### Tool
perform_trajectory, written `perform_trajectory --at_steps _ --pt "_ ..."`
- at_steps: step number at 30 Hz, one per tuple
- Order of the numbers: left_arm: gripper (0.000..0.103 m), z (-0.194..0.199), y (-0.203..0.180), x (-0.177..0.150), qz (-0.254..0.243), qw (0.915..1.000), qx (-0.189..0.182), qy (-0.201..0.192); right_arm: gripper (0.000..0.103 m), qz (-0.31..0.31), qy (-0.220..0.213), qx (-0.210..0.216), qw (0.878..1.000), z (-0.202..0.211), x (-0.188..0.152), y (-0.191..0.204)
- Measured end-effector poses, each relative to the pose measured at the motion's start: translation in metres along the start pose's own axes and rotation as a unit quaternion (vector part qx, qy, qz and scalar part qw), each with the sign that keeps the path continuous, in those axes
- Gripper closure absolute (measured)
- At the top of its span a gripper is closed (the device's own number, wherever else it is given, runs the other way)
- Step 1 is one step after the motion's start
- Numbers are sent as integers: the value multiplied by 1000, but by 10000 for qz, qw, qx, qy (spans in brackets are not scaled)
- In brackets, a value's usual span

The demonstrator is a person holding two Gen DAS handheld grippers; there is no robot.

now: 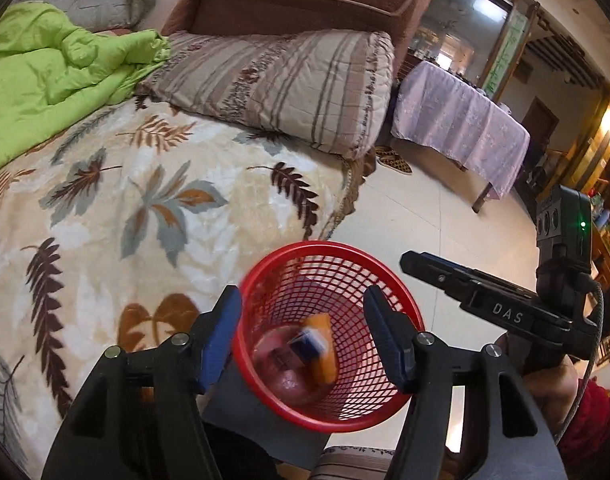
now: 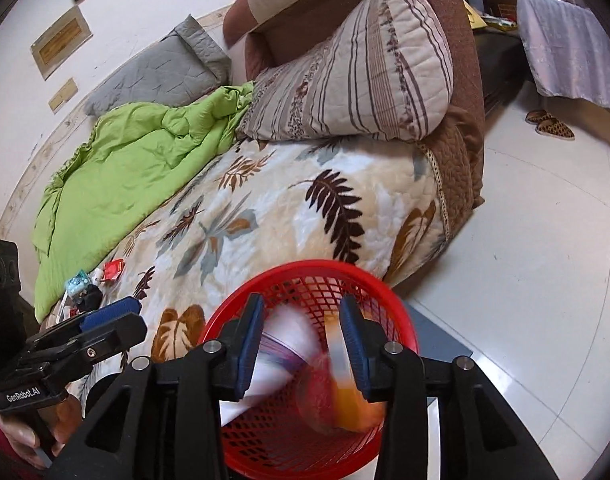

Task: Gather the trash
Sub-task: 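Open the left gripper over the basket while the right releases the orange box, then grasp the white-and-orange plastic bag with the left gripper while the right approaches the black bag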

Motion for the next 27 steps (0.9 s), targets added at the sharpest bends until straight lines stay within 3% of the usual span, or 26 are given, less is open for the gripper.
perform_trajectory --at_steps 8,17,23,27 --pt "40 49 53 -22 509 9961 598 -408 50 437 -14 388 9983 -7 8 48" --pt "34 128 138 -67 1282 9780 1372 -904 50 1581 145 1017 9821 -32 2 169" --pt "33 176 200 -114 1833 9546 2046 -1151 47 2052 437 1433 9672 -61 -10 246" --pt "33 198 252 -149 2395 9305 2471 -1259 44 2327 628 1626 9568 -79 -23 292"
Point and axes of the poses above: each gripper's, at about its wrist camera, not at the fingertips, and z roughly against the way its jaws point, y to its left, x to its top, the point moved 7 cm from there along -z, roughly the way its jaws point, and after that the axes turned 11 degrees about y, right-handed, at the moved point
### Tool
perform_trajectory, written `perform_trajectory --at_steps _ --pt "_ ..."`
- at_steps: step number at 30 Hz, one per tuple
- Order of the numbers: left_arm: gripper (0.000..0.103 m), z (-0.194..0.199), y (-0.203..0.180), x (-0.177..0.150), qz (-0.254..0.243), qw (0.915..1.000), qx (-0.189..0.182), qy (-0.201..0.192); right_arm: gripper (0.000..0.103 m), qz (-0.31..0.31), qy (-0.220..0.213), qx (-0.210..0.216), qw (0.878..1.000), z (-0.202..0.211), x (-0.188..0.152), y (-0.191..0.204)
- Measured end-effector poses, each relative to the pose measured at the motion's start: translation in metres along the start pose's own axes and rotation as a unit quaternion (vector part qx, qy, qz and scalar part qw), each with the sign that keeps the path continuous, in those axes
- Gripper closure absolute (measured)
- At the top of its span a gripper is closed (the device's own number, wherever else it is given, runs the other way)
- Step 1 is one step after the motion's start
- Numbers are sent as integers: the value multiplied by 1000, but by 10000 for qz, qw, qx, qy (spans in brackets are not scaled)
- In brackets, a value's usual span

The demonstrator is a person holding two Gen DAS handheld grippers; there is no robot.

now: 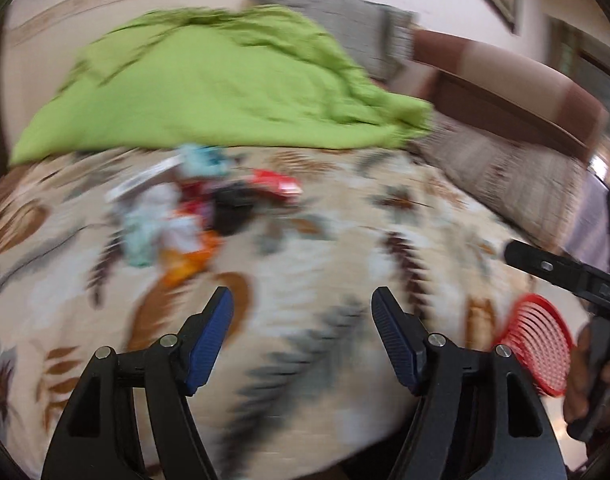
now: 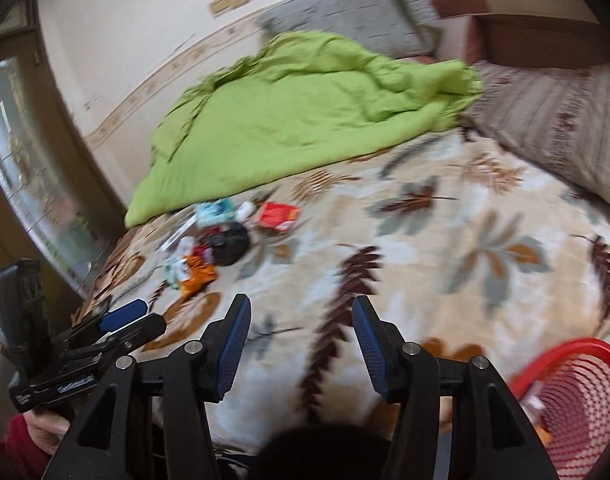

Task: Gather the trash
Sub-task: 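Grasp the white-and-orange plastic bag with the left gripper while the right approaches the black bag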

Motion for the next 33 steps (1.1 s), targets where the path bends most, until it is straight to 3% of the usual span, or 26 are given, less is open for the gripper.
perform_trajectory --at_steps 4,11,18,19,21,24,30,33 --pt "33 -10 53 1 610 9981 125 33 39 375 158 -8 9992 -33 7 32" --pt "33 -40 93 28 972 9947 346 31 39 619 412 62 9972 -99 15 69" --pt "33 -109 116 51 1037 9901 787 521 39 507 287 213 9981 -99 17 67" --pt "34 -119 116 52 1026 9904 717 590 39 473 284 245 9982 -99 18 66" --pt "53 -127 115 54 1030 9907 644 607 39 407 302 291 9983 -98 19 64" --pt "54 -120 113 54 923 9924 633 503 39 387 392 352 9979 -104 23 65" --pt "54 -70 127 60 1009 9919 739 -206 39 322 601 518 9963 -136 46 82" --pt "54 -53 145 64 1183 9873 963 -452 30 177 643 663 9956 -158 66 97"
Point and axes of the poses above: each gripper's, at about its wrist camera, not at the fingertips, and z roughly against the way its jaws point, y to its left, x to its top, the point moved 7 cm from there along -z, roughly the way its jaws point, and after that the axes turned 11 degrees about y, right-handed, at the moved point
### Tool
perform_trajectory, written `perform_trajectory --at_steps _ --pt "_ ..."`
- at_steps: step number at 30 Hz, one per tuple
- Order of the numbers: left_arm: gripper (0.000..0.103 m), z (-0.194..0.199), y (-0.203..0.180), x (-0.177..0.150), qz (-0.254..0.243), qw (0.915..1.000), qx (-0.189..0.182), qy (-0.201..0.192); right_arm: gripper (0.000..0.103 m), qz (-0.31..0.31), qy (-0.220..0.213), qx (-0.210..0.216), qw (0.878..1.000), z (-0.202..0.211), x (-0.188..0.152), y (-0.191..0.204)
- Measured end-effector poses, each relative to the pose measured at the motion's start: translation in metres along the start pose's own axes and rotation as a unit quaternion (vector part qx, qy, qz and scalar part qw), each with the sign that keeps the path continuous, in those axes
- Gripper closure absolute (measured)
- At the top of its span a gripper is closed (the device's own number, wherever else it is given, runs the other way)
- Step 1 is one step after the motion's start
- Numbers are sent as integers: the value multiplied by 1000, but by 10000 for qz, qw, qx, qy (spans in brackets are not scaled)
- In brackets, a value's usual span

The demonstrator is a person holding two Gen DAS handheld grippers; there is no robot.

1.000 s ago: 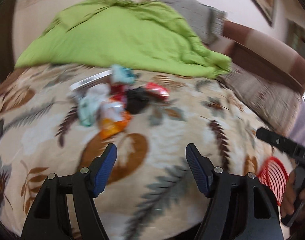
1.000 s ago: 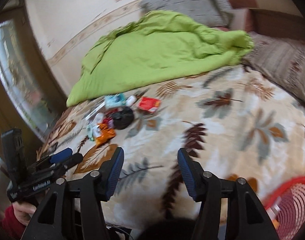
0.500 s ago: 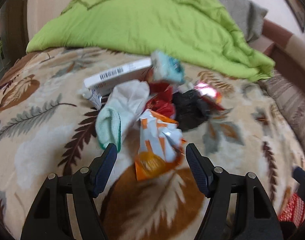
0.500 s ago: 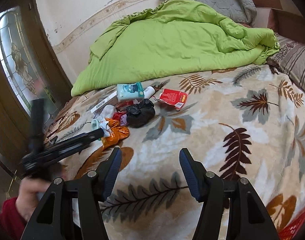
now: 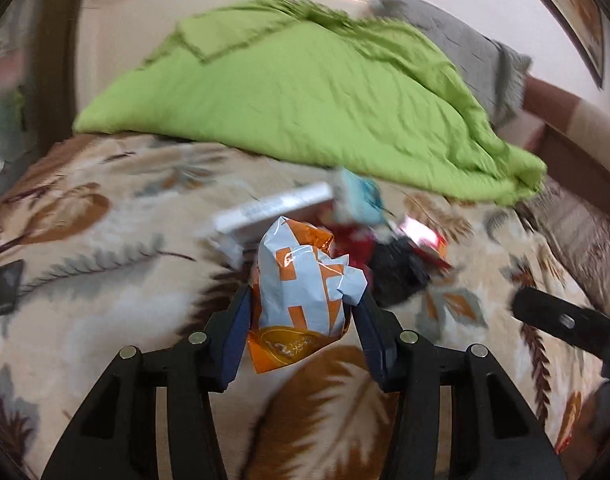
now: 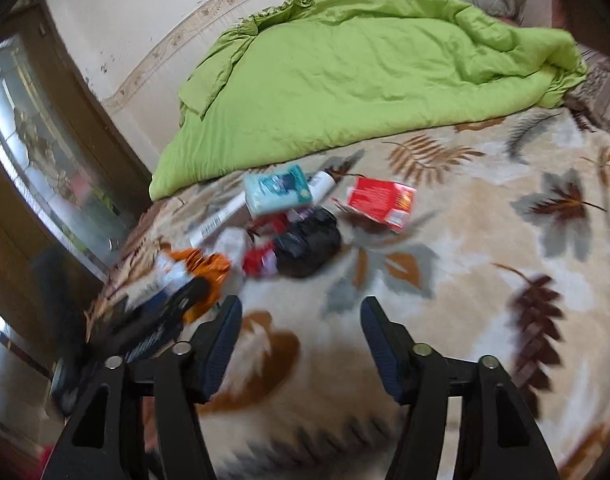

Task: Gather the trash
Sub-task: 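Grasp the white-and-orange plastic bag with the left gripper while the right approaches the black bag, then grasp the black plastic bag with the right gripper while the left holds its bag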

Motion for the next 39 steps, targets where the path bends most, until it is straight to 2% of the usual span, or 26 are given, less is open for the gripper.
perform_trajectory --at_steps 6,11,12,13,14,16,19,23,30,35,39 --pt "54 -7 26 4 348 9992 155 85 28 -366 218 34 9991 -71 41 11" --pt "54 -12 25 3 267 9993 233 111 28 -875 328 -35 9956 -115 51 -10" --pt "54 -13 23 3 208 9994 258 103 33 -904 432 23 9950 -124 51 -14" --pt "54 -14 20 4 135 9995 285 92 51 -925 518 73 9943 -128 52 -18" --pt "54 -15 18 4 101 9995 290 86 55 -984 596 131 9933 -131 51 -22" --pt "54 -16 13 4 47 9996 282 84 62 -1000 587 263 9929 -127 51 -24" --pt "54 -16 4 2 -125 9994 326 36 63 -726 390 163 9965 -107 53 -22" --pt "54 -14 -6 -1 -324 9986 415 -48 63 -319 -15 -250 9992 -74 54 -20" --pt "54 -6 -14 -5 -613 9951 734 -254 63 -6 -388 -398 9985 -33 42 -10" --pt "54 3 -22 -6 -822 9922 832 -440 63 176 -489 -584 9969 -10 19 -13" --pt "54 6 -27 -7 -873 9917 819 -478 63 -28 -454 -604 9971 -3 12 -28"
Point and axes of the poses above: each gripper's, at about its wrist camera, not at the fingertips, and z roughly against the way its jaws point, y to its left, x to its top, the point moved 7 cm from there along -z, roughly the way its jaws point, and after that the axes turned 11 degrees about y, right-handed, at the moved point
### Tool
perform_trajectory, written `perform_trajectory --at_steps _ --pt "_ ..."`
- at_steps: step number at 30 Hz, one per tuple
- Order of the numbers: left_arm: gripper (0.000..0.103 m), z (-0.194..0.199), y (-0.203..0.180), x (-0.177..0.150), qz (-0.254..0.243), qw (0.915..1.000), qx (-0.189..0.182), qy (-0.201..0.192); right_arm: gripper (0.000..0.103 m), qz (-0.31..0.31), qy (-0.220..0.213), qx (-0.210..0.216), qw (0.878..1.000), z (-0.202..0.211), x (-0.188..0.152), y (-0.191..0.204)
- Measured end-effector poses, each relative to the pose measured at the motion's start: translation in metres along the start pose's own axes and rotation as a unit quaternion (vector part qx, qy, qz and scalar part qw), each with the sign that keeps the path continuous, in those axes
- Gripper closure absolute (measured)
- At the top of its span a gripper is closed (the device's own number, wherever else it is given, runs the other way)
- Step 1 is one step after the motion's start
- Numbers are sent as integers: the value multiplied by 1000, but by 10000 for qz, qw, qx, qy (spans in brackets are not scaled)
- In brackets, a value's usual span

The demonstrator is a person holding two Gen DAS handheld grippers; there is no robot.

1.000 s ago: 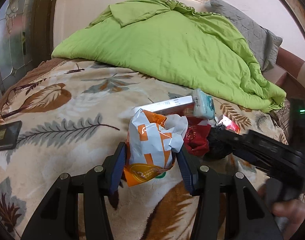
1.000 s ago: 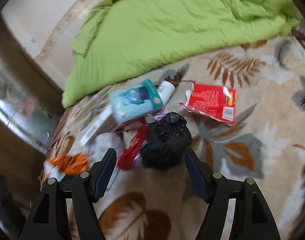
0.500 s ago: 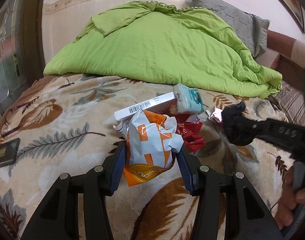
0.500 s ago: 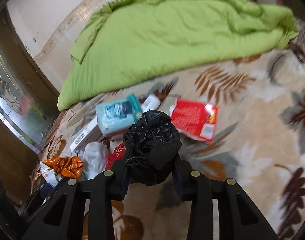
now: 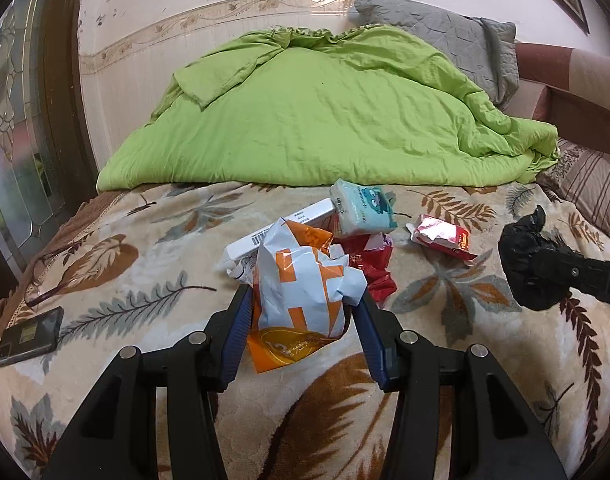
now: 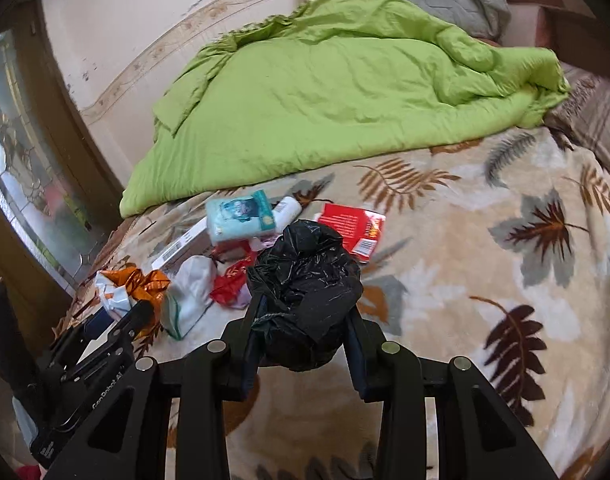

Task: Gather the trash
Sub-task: 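Grasp the black plastic bag with the right gripper while the left holds its bag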

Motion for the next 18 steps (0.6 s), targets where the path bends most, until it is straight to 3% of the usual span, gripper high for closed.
perform_trajectory --at_steps 18 --pt "54 4 -4 0 -158 9998 37 -72 63 239 23 -82 9997 -14 4 10"
Point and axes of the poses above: each gripper's, at about its wrist camera, not at the fingertips, and z roughly against the way its jaws point, y to its left, x to its top, the point moved 7 cm from there along -z, roughly the way its jaws point, and after that the axes turned 11 degrees about y, right-handed, at the moved point
